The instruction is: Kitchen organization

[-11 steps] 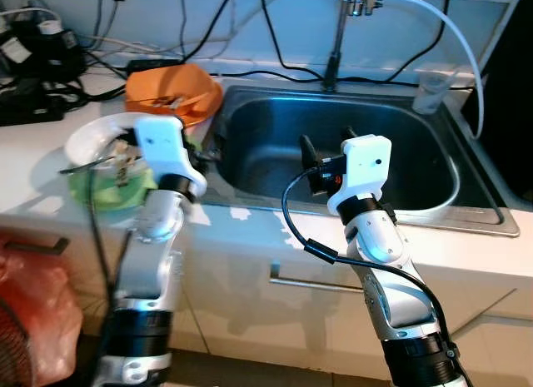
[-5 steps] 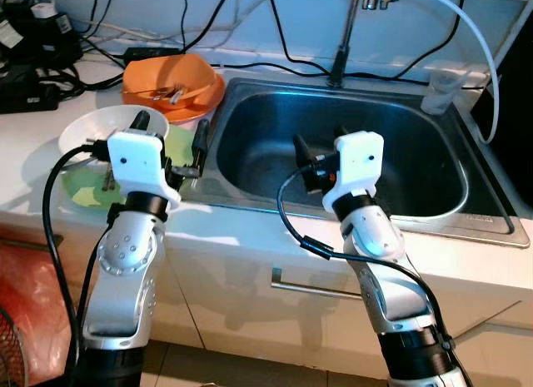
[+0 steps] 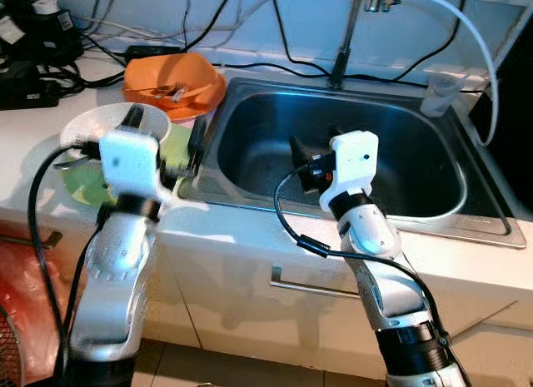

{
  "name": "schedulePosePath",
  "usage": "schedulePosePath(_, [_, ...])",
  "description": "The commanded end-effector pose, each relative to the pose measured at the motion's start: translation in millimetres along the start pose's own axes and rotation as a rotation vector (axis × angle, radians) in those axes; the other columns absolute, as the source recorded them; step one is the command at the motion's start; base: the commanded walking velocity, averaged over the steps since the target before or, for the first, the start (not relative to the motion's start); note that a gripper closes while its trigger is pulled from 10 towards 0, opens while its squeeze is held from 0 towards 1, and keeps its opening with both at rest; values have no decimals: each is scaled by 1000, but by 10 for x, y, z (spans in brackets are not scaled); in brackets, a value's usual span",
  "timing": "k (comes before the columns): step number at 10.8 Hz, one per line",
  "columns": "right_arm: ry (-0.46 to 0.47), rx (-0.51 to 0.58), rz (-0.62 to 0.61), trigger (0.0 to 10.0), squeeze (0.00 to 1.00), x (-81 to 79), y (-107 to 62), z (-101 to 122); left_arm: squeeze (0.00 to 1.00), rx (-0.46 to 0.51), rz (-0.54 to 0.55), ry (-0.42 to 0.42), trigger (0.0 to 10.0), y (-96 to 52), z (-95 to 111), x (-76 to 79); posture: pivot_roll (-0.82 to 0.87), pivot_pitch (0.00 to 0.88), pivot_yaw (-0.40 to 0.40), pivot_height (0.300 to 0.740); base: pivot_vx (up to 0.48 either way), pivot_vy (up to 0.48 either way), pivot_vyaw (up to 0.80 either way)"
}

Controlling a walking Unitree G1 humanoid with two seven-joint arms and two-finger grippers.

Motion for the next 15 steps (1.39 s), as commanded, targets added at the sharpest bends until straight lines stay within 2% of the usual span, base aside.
schedulePosePath(1, [8,11,1,10000,0,11,18,30,0,18,-5,16,10000,-10,46,-6,71,33,-46,740,0,0,0])
schedulePosePath(6, [13,9,16,10000,0,-14,23,23,0,16,0,25,10000,-42,51,-12,72,34,-48,740,0,0,0])
schedulePosePath(8, [16,-30,134,10000,0,-86,11,14,0,12,19,25,10000,-36,55,-56,68,35,-45,740,0,0,0])
schedulePosePath(10, [15,-75,204,10000,0,-49,-12,-13,0,23,46,34,10000,14,104,-113,65,32,-45,740,0,0,0])
schedulePosePath(13, [6,-73,184,10000,0,20,-8,-21,0,18,56,16,10000,69,112,-109,63,28,-37,740,0,0,0])
schedulePosePath(15, [-1,-39,139,10000,0,101,6,37,0,55,63,28,10000,141,230,-144,65,25,-29,740,0,0,0])
Point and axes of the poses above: a point about 5 cm out from each wrist's last joint towards the gripper, its own y axis pointing out of the wrist towards the gripper, its own z axis along the axis of the wrist's last joint, x = y × z, the point moved 6 cm from there along y, pointing out of the wrist towards the gripper, and after that the axes turned 14 degrees about y, right-handed, at the moved point
